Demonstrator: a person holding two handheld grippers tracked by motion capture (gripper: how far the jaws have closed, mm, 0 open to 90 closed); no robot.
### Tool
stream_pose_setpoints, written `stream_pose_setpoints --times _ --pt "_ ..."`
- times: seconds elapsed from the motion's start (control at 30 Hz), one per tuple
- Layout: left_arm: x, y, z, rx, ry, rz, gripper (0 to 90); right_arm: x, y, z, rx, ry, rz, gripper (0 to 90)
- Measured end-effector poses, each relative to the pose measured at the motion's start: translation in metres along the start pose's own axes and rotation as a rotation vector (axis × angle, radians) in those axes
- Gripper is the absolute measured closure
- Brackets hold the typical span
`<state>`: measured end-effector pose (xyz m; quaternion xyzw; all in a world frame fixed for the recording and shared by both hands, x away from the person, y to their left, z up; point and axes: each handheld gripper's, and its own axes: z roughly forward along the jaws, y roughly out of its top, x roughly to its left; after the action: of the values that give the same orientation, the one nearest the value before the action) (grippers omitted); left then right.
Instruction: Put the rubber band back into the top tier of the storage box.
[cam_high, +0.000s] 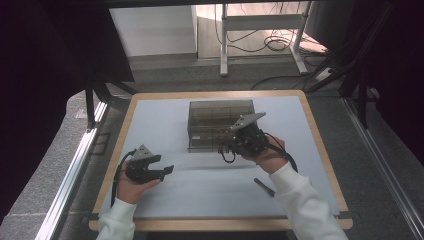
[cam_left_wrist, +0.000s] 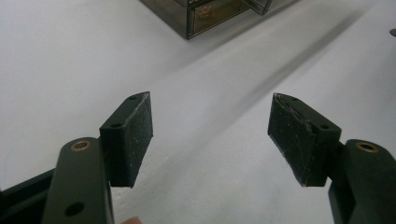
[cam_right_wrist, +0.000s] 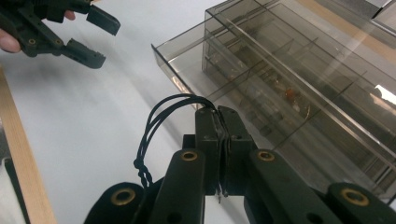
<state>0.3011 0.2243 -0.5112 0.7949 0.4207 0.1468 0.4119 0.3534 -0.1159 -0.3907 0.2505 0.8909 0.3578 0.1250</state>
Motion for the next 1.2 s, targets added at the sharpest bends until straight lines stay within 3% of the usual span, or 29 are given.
stream_pose_setpoints --times 1.2 --pt "0.004 -0.003 0.002 0.012 -0.006 -0.005 31.2 -0.022 0.042 0.05 0.018 0.016 0.046 87.5"
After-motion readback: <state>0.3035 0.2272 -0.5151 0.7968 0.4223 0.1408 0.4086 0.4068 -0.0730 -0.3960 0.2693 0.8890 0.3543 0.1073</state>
